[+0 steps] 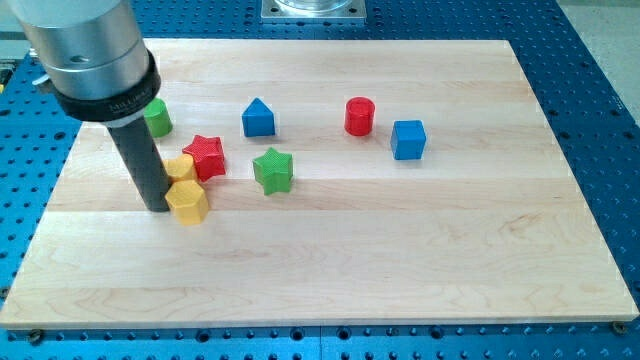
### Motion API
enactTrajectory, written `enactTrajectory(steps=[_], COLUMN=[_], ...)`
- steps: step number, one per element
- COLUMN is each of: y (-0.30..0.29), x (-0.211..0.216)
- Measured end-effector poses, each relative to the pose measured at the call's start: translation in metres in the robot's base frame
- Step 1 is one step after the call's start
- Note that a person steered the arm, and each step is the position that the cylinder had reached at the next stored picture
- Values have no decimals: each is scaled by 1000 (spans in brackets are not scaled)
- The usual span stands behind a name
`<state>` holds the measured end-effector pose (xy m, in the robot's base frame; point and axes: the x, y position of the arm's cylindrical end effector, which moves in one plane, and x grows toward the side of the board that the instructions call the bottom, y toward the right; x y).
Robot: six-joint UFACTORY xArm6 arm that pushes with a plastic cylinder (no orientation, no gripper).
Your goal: Push the triangle into the red star
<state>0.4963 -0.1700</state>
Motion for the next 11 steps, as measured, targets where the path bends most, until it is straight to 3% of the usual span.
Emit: enactTrajectory(steps=[2, 3, 4, 7, 8, 9, 11], y=[-4, -32, -7, 42, 135, 186, 117], x=[-49, -120, -142, -163, -137, -119, -93])
